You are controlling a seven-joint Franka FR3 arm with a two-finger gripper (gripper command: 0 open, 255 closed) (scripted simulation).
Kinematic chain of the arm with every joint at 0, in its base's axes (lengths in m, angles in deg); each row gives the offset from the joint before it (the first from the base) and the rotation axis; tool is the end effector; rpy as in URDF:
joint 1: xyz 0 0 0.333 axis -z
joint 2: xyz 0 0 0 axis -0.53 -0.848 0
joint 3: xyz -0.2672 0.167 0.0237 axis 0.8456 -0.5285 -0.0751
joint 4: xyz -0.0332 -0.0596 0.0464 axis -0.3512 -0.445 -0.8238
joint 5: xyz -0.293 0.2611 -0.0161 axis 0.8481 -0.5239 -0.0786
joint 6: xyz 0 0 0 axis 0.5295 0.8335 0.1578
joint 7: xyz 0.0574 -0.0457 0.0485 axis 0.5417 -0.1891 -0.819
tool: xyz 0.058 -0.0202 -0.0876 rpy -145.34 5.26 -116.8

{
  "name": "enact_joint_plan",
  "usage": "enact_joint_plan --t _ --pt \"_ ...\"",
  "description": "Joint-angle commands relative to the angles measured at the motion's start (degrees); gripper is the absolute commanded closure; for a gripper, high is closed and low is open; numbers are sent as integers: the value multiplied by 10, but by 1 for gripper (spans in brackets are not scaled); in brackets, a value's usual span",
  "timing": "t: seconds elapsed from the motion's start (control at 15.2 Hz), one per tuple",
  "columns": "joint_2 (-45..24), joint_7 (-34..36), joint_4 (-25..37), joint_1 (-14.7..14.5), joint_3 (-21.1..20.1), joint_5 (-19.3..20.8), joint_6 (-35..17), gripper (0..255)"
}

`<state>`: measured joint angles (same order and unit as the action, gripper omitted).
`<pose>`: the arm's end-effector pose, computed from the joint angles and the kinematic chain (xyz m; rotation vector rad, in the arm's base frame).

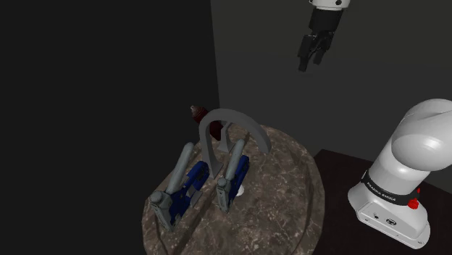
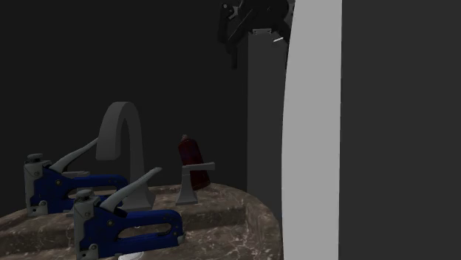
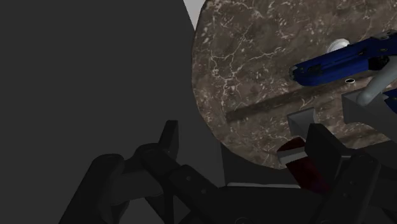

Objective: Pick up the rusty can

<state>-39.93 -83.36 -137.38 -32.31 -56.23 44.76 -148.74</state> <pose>0.3151 0.0085 0.5833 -3.1121 -0.0181 -0.1436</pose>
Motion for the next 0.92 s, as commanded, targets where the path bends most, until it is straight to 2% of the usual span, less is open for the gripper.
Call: enact_joint_plan --t 0.0,0.4,0.86 --pt "0 0 0 0 0 0 0 0" --pt "-107 -72 14 -34 5 -5 -113 0" --pt "-241 -157 62 -73 5 -17 -219 0"
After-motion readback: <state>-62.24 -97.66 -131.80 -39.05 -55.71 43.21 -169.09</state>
